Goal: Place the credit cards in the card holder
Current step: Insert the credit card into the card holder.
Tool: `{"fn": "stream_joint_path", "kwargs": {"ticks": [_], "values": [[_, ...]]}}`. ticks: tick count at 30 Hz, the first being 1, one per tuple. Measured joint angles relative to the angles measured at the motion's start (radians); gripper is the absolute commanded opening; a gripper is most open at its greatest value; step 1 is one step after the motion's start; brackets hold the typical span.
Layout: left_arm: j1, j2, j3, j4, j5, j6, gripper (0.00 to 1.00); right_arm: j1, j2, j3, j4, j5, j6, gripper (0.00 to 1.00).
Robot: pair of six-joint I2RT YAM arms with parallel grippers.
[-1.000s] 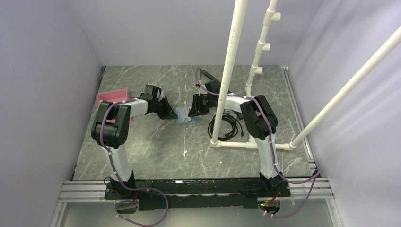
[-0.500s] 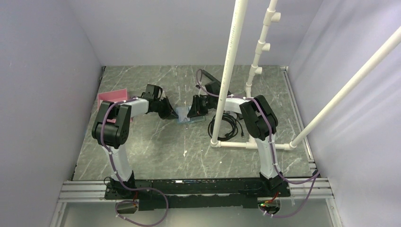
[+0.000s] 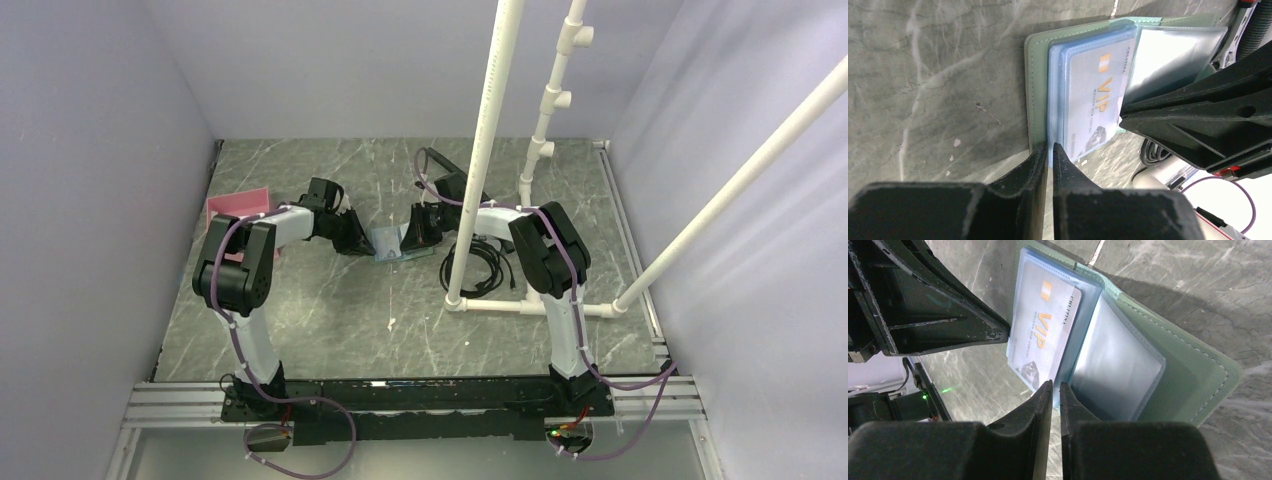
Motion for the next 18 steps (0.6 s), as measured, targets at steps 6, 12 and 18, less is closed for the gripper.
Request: {"fn": "stream_joint_path", "kwargs": {"ticks": [6, 12, 18], "values": [[0.000, -0.019, 0.000, 0.003, 0.020, -0.009, 0.19, 0.000, 0.003, 0.000, -0.003, 0.016, -0.006, 0.13], [0.000, -0.047, -0.001, 0.050, 0.055, -0.047, 0.24, 0.000, 0.003, 0.002, -0.015, 0.047, -0.014, 0.01], [0.000, -0.048, -0.011, 0.107, 0.082, -0.089, 0.26, 0.004, 0.003, 0.014, -0.039, 0.078, -0.018, 0.00]]}}
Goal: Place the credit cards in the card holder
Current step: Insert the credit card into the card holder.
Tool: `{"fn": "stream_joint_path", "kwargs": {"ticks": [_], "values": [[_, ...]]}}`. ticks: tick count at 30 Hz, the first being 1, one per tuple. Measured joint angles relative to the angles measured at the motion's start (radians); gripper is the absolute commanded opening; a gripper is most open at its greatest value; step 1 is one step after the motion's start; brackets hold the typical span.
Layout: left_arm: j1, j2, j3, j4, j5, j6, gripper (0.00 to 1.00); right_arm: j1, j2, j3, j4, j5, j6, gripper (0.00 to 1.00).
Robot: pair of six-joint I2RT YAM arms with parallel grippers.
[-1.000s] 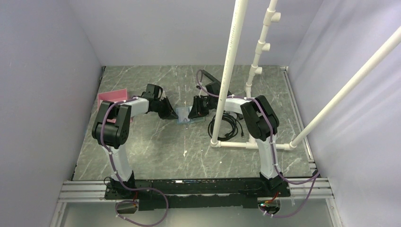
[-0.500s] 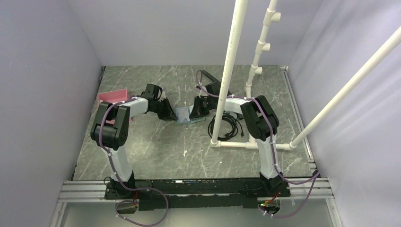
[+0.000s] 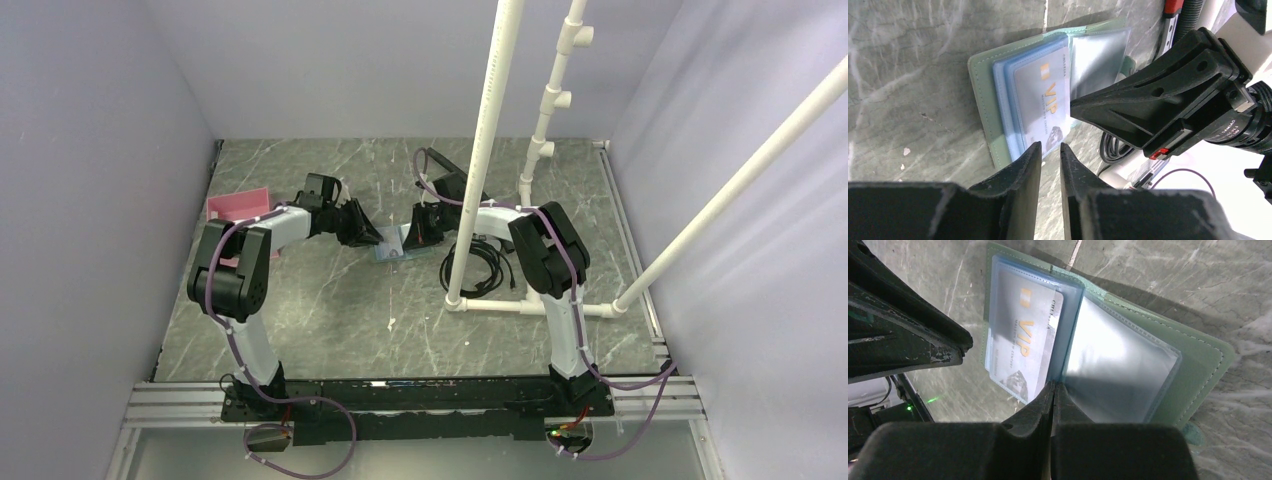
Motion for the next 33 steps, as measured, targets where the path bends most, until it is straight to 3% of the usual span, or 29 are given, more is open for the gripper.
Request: {"fn": "stream_joint_path", "kwargs": {"ticks": [6, 10, 14, 33], "values": [[0.000, 0.000, -0.023, 0.023, 0.000, -0.021, 0.34, 0.000, 0.000, 0.000, -0.001, 0.000, 0.000, 0.00], [0.000, -0.006, -0.039, 0.021, -0.019, -0.020, 0.38, 0.000, -0.003, 0.000, -0.005, 0.002, 0.000, 0.16], [0.005, -0.033, -0.060, 0.023, -0.026, -0.018, 0.44, 0.000, -0.050, 0.000, -0.037, 0.024, -0.003, 0.20], [0.019, -0.038, -0.103, 0.126, 0.021, -0.054, 0.48, 0.000, 0.008, 0.035, -0.025, -0.007, -0.003, 0.23]]}}
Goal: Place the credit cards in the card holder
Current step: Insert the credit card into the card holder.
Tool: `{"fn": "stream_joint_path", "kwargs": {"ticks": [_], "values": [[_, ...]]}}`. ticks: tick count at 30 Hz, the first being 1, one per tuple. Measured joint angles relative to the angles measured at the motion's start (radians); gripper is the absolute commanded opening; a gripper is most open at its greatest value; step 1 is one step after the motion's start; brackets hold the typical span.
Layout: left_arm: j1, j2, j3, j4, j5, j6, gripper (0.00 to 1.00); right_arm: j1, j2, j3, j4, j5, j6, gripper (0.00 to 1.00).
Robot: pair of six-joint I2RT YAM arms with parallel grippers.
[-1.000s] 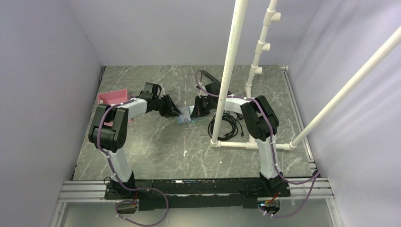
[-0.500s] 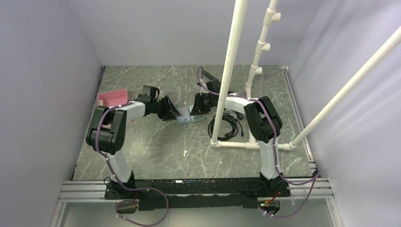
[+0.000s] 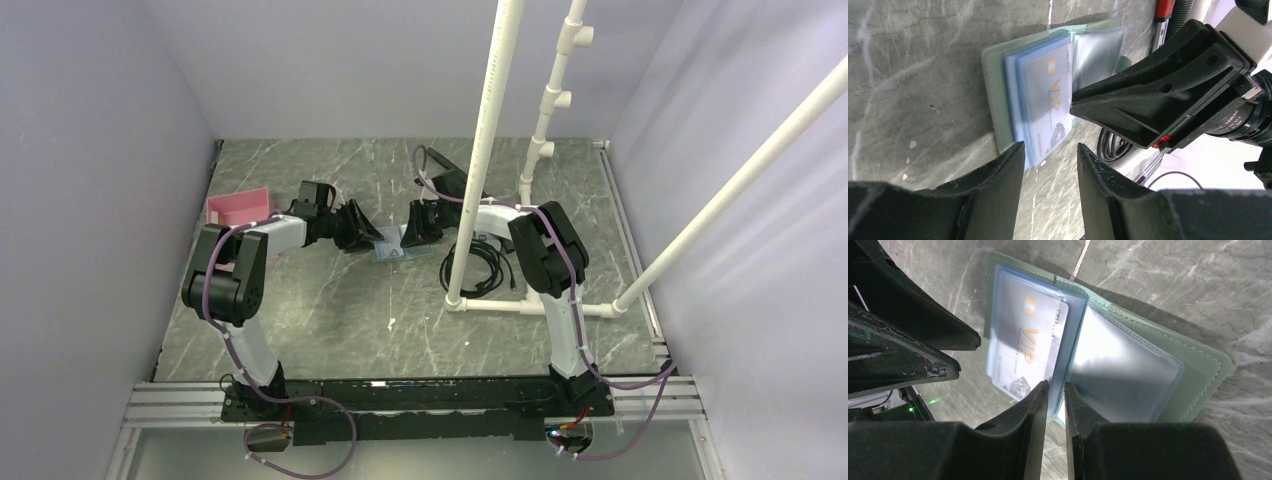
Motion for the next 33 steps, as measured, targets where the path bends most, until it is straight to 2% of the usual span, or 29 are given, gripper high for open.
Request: {"fn": "stream_joint_path", "kwargs": {"ticks": [5, 8, 11, 19, 21, 27, 33], "values": [[0.000, 0.002, 0.000, 0.002, 0.000, -0.002, 0.48, 0.001, 0.006, 0.012, -0.003, 0.002, -0.003, 0.21], [0.000, 0.002, 0.000, 0.004, 0.002, -0.002, 0.47, 0.003, 0.009, 0.017, -0.010, 0.013, -0.010, 0.08], [0.000, 0.004, 0.000, 0.023, 0.008, -0.005, 0.47, 0.003, 0.018, 0.027, -0.018, 0.021, -0.015, 0.01], [-0.005, 0.040, 0.000, 0.038, 0.025, -0.017, 0.48, 0.007, 0.026, 0.044, -0.034, 0.028, -0.016, 0.00], [-0.006, 0.041, 0.000, 0.039, 0.020, -0.017, 0.48, 0.007, 0.027, 0.045, -0.035, 0.028, -0.016, 0.02], [-0.006, 0.039, 0.000, 0.037, -0.002, -0.015, 0.48, 0.007, 0.021, 0.045, -0.038, 0.027, -0.013, 0.23], [-0.006, 0.039, -0.002, 0.037, -0.003, -0.015, 0.48, 0.009, -0.018, 0.019, -0.046, 0.027, -0.008, 0.28]]}}
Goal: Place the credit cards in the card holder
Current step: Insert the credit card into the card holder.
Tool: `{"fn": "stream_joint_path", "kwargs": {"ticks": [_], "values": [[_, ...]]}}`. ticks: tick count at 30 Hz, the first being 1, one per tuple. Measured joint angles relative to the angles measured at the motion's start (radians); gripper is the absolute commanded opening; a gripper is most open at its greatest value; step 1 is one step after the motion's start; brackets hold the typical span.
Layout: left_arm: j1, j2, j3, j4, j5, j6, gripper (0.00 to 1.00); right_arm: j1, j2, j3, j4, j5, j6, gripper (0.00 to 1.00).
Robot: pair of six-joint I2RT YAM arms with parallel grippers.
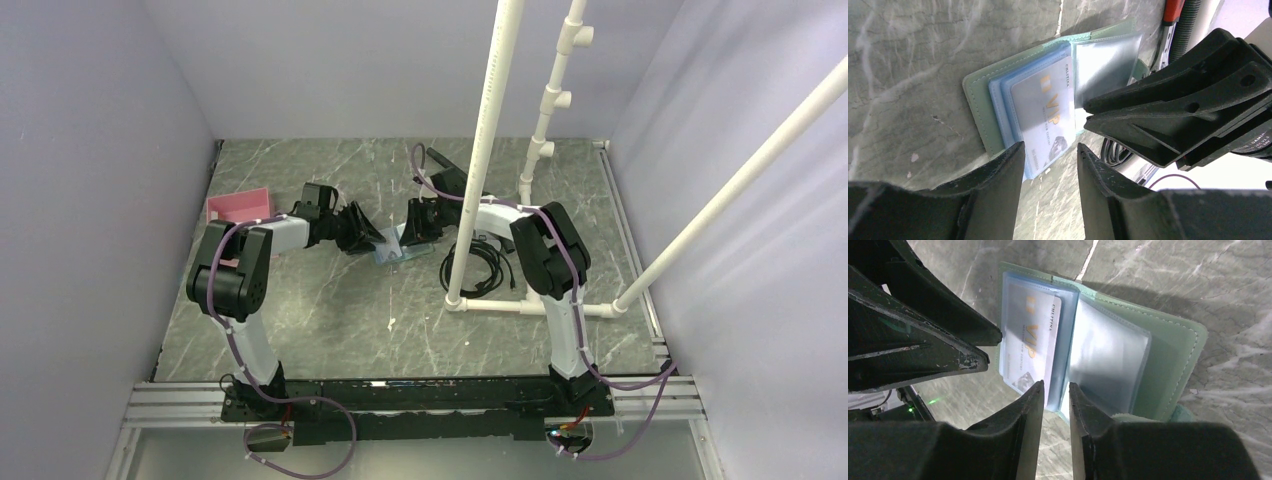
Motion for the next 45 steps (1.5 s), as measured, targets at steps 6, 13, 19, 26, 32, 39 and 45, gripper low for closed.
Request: {"fn": "stream_joint_path", "kwargs": {"ticks": [6, 13, 19, 26, 32, 39, 45], "values": [[0.000, 0.000, 0.000, 0.001, 0.001, -0.001, 0.49, 0.009, 0.000, -0.001, -0.002, 0.001, 0.000, 0.27], [0.000, -0.002, -0.012, 0.002, 0.000, -0.002, 0.49, 0.019, 0.017, 0.002, -0.002, 0.005, -0.003, 0.24], [0.000, -0.019, -0.032, 0.001, -0.008, -0.002, 0.48, 0.025, 0.024, 0.014, -0.008, 0.025, -0.012, 0.12], [0.000, -0.024, -0.033, 0.018, -0.003, -0.010, 0.48, 0.026, 0.031, 0.019, -0.008, 0.035, -0.015, 0.06], [-0.001, -0.024, -0.043, 0.064, 0.010, -0.036, 0.47, 0.026, 0.034, 0.024, -0.012, 0.034, -0.017, 0.05], [-0.005, -0.030, -0.050, 0.059, -0.016, -0.036, 0.49, 0.025, 0.035, 0.025, -0.009, 0.019, -0.009, 0.22], [-0.005, -0.061, -0.085, 0.045, -0.042, -0.036, 0.51, 0.015, 0.014, -0.010, 0.021, -0.015, 0.026, 0.30]]}}
